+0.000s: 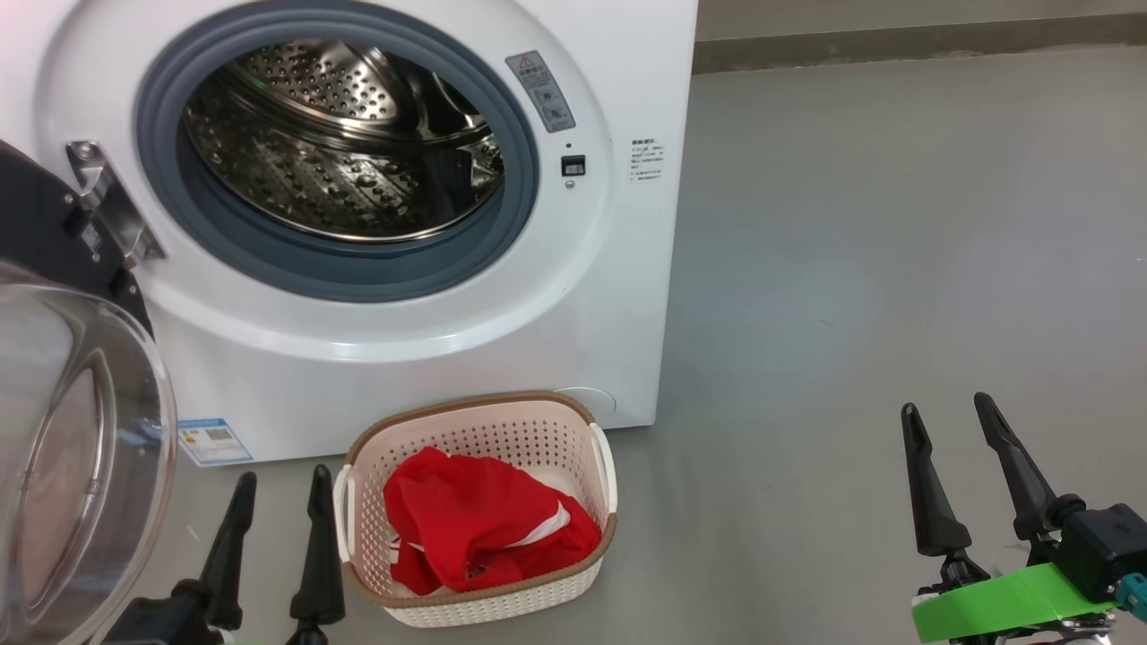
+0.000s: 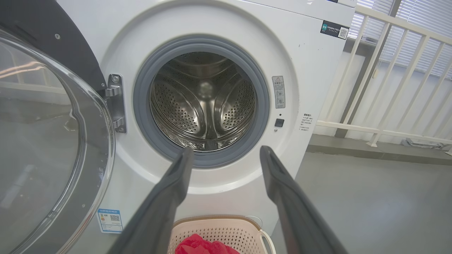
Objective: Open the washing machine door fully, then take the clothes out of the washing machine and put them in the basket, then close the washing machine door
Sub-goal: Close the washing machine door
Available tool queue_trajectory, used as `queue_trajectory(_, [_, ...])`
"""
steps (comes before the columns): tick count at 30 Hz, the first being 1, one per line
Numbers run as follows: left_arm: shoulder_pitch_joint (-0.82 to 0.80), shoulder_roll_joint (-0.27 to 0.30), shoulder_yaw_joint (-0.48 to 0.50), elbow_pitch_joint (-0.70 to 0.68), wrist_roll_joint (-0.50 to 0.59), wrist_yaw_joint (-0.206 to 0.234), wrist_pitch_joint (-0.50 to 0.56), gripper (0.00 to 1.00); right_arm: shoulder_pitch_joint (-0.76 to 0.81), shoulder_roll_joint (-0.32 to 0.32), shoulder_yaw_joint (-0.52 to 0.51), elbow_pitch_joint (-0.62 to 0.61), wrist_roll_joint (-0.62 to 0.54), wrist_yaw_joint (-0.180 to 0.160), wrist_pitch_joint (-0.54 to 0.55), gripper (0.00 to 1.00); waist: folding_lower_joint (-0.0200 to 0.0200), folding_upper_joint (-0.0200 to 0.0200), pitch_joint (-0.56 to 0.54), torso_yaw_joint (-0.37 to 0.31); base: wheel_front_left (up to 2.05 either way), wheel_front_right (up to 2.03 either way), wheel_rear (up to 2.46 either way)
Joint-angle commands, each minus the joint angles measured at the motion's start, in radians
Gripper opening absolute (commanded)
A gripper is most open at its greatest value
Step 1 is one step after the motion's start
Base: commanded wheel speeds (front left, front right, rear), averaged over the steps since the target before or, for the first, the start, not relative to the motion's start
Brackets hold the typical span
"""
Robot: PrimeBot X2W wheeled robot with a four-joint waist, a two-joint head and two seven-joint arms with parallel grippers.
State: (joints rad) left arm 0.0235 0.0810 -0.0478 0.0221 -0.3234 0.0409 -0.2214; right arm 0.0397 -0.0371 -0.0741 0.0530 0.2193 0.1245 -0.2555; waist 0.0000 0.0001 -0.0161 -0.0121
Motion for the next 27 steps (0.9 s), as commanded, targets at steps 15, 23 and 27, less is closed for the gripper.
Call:
queue_trajectory(15, [-0.02,0.019,0.011,-0.101,0.026,0.042,0.029,1.0,-0.02,-0.013,0.052,-0.037,-0.009,0.006,-0.006,1.0,0.0,-0.0001,0.003,0.155,0.0,0.0,0.0])
queue_trajectory(23, [-0.022,0.036,0.009,-0.123,0.038,0.057,0.058,1.0,-0.034,-0.013,0.087,-0.039,-0.014,0.006,-0.006,1.0,0.0,-0.0001,0.0,0.26,0.0,0.0,0.0])
queue_trajectory(27, [-0.022,0.042,0.009,-0.134,0.042,0.063,0.065,1.0,-0.038,-0.013,0.102,-0.043,-0.012,0.006,-0.006,1.0,0.0,-0.0001,0.0,0.3,0.0,0.0,0.0])
